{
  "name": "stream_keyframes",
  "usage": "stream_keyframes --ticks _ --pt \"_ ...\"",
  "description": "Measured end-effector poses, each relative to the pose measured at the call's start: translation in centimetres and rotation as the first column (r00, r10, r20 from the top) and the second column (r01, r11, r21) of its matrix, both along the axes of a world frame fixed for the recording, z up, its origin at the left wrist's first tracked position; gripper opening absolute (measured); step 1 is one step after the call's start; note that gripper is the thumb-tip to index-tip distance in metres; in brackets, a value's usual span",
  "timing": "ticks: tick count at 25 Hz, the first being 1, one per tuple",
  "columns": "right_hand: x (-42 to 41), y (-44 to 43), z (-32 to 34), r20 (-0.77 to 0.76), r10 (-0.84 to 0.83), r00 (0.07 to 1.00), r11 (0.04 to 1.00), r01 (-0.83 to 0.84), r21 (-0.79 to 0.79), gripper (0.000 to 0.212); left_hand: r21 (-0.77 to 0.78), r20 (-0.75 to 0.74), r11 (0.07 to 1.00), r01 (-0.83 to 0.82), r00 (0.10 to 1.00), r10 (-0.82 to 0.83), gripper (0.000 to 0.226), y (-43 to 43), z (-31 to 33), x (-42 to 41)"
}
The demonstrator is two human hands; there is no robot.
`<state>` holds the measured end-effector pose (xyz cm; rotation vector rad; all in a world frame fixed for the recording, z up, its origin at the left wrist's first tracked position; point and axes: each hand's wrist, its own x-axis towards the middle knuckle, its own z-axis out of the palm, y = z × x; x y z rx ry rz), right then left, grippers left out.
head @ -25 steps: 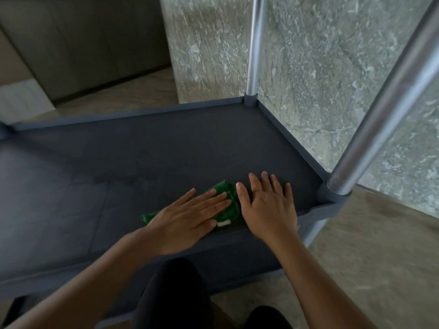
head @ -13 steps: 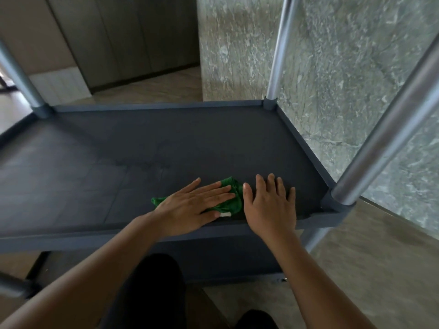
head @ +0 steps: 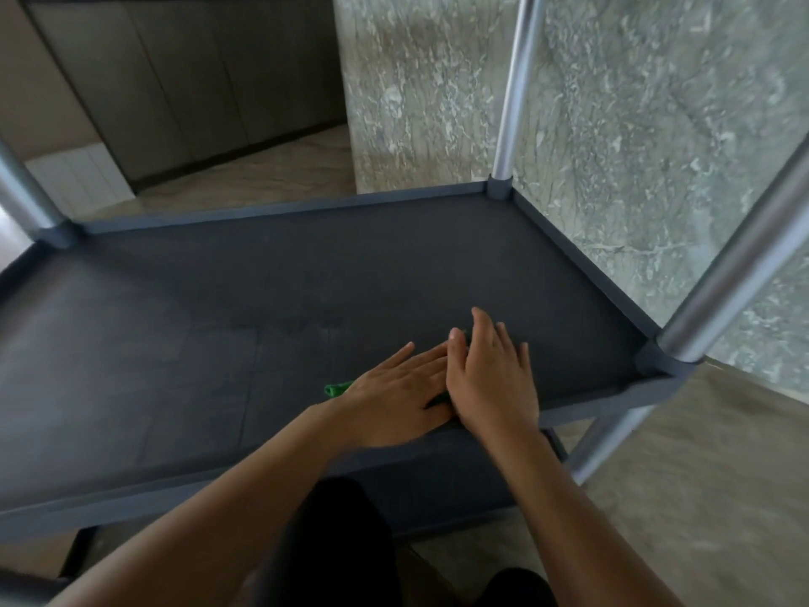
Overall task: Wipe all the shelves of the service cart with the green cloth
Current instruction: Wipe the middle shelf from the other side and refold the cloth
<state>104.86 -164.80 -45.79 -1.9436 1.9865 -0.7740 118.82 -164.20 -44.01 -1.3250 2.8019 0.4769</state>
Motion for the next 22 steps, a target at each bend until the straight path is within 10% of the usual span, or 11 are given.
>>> stream_keyframes --ticks 5,22 --pt "0.2 0.0 -0.6 -0.082 -0.013 0.997 0.998 0.018 0.056 0.089 -0.041 -0.024 0.996 0.079 0.996 -0.080 0.056 -0.9 -0.1 1.5" --pt "1.2 0.5 -0.3 -0.287 0.008 0.958 0.986 0.040 0.159 0.083 -0.184 0.096 0.956 -0.230 0.963 0.251 0.053 -14.6 -1.3 7.4"
